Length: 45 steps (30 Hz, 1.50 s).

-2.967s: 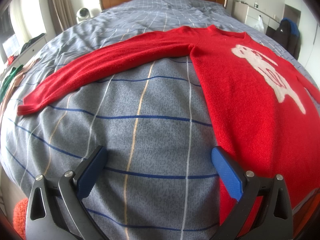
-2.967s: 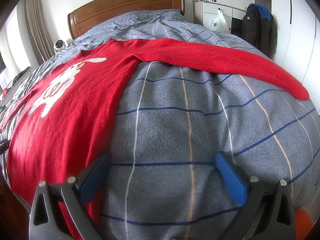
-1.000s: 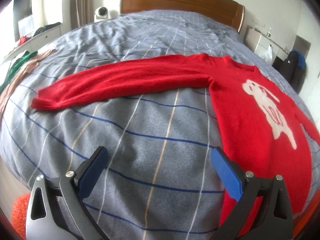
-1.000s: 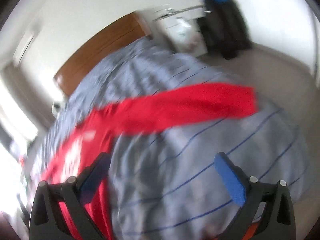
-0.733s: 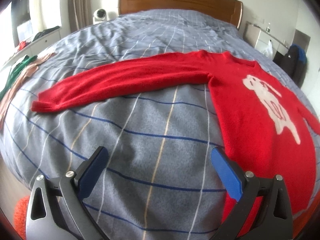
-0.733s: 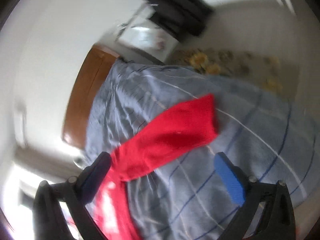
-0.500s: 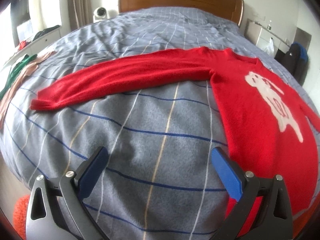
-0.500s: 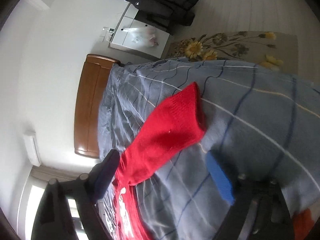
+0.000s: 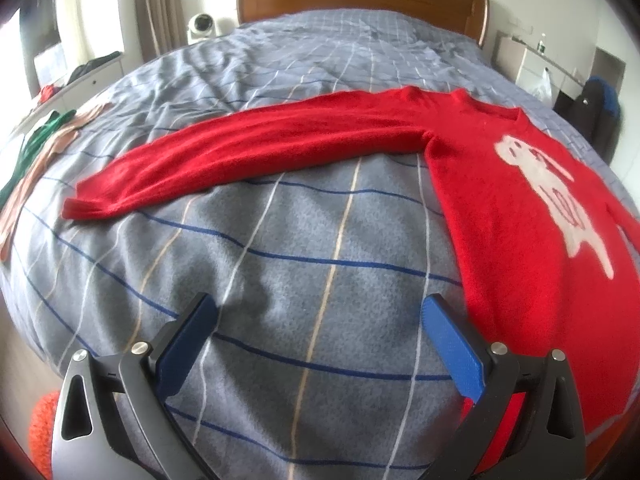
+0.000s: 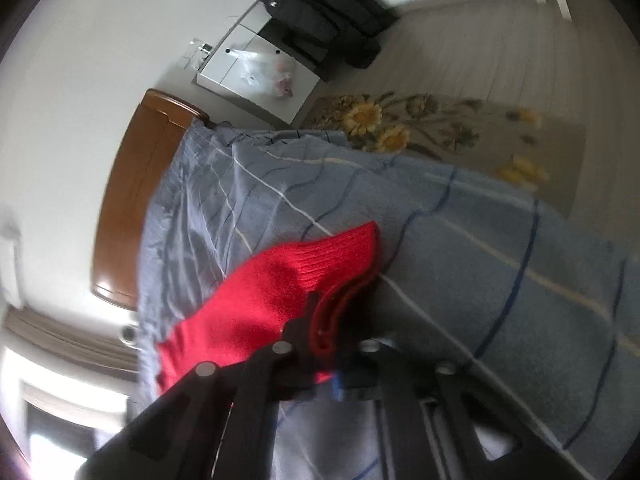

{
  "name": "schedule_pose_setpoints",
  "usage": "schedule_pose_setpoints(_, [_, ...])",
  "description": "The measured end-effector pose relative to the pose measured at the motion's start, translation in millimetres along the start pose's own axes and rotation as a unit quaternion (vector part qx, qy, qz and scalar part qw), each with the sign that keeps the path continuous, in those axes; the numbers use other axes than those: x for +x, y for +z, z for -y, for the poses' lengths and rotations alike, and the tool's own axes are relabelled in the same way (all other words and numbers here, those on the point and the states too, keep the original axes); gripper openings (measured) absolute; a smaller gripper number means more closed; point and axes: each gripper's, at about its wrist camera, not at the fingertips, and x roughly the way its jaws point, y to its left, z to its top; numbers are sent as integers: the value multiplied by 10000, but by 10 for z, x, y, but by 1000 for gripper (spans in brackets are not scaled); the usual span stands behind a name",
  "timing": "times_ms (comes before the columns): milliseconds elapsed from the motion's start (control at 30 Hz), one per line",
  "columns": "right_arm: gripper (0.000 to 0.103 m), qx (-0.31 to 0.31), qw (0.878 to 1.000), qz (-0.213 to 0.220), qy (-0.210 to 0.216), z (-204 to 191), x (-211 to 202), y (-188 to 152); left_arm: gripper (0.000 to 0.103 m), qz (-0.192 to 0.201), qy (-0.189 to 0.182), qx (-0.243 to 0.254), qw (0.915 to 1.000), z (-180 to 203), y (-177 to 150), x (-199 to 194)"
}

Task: Fold small clothes
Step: 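Grasp the red sweater sleeve cuff nearest the right gripper, then fold the held sleeve across the sweater body with the right gripper, release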

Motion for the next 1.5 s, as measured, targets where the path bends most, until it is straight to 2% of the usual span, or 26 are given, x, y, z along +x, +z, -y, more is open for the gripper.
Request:
schedule_pose_setpoints(67, [5,-413,9991,106,68,-306,-87,48,103,3,-39,-37,10000,-7,9,-1])
schedule_pose_setpoints(167, [5,-1018,9930,149,577,-982,-207,91,103,-2,-94,-76,9999,-24,22,5])
schedule_pose_setpoints(300, [5,-1965,9709,-68,1366,-2111,-246,-115,103,1,-149,-134,9998,-62,35,0])
schedule_pose_setpoints(433, [5,-2818,9373,-573,1968,-3123,-40,-706,103,24,-167,-270,9995,-143,46,-21])
schedule_pose_setpoints(600, [5,-3565,8964,-1322,2276,-3874,439,-1726,103,20,-152,-387,9991,-212,47,-30])
schedule_pose_setpoints(667, [15,-3608,8834,-1787,2397,-3986,716,-2109,103,14,-146,-379,9992,-211,49,-22])
schedule_pose_setpoints(700, [27,-3462,8747,-2243,2545,-3988,909,-2291,103,14,-138,-374,9992,-212,48,-23])
schedule_pose_setpoints(733, [55,-3259,8669,-2661,2674,-3965,1062,-2427,103,7,-122,-352,9993,-207,44,-21])
schedule_pose_setpoints(767, [66,-3058,8627,-2930,2765,-3924,1171,-2518,103,1,-107,-332,9994,-203,40,-18])
schedule_pose_setpoints(800, [66,-2826,8599,-3138,2867,-3857,1239,-2601,103,-2,-99,-316,9995,-199,37,-16])
schedule_pose_setpoints(867, [66,-2571,8607,-3274,2930,-3698,1284,-2648,103,-7,-103,-303,9995,-192,41,-10])
schedule_pose_setpoints(967, [66,-2619,8732,-3130,2663,-3396,1241,-2491,103,-43,-128,-325,9994,-182,53,18])
schedule_pose_setpoints(1033, [66,-2829,8870,-2839,2295,-3094,1149,-2285,103,-54,-126,-325,9994,-173,55,31])
schedule_pose_setpoints(1233, [67,-3179,9158,-2081,1299,-2045,742,-1719,103,-13,-43,-275,9996,-147,54,45])
schedule_pose_setpoints(1400, [67,-3117,9340,-1475,938,-1326,207,-1475,103,7,28,-216,9998,-119,42,50])
schedule_pose_setpoints(1500, [70,-3104,9418,-1028,785,-1102,-84,-1446,103,22,63,-196,9998,-110,31,44])
